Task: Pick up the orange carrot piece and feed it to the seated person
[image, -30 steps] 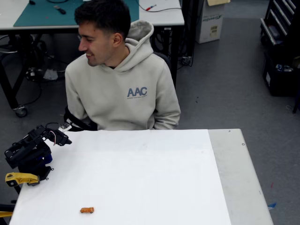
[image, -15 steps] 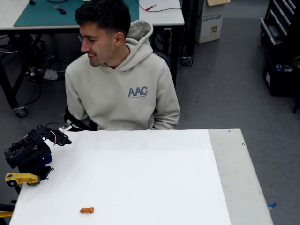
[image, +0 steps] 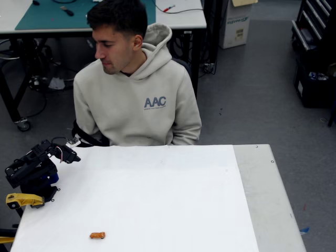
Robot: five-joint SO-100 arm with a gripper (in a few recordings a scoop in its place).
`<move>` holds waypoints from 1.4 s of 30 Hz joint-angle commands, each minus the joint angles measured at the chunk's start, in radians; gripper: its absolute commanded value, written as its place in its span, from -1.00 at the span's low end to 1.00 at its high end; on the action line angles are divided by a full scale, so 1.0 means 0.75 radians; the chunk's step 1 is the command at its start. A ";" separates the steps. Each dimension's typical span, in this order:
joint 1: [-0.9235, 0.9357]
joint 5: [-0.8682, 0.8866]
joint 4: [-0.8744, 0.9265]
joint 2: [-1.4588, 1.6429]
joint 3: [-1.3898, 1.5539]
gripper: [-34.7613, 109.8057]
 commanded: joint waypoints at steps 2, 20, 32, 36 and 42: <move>0.086 -0.006 0.018 -0.067 -0.196 -0.54; 0.436 -0.008 0.018 -0.837 -0.759 -0.54; 0.808 -0.010 0.018 -1.354 -1.098 -0.54; 0.920 -0.010 0.018 -1.477 -1.192 -0.54; 1.074 -0.014 0.018 -1.593 -1.293 -0.54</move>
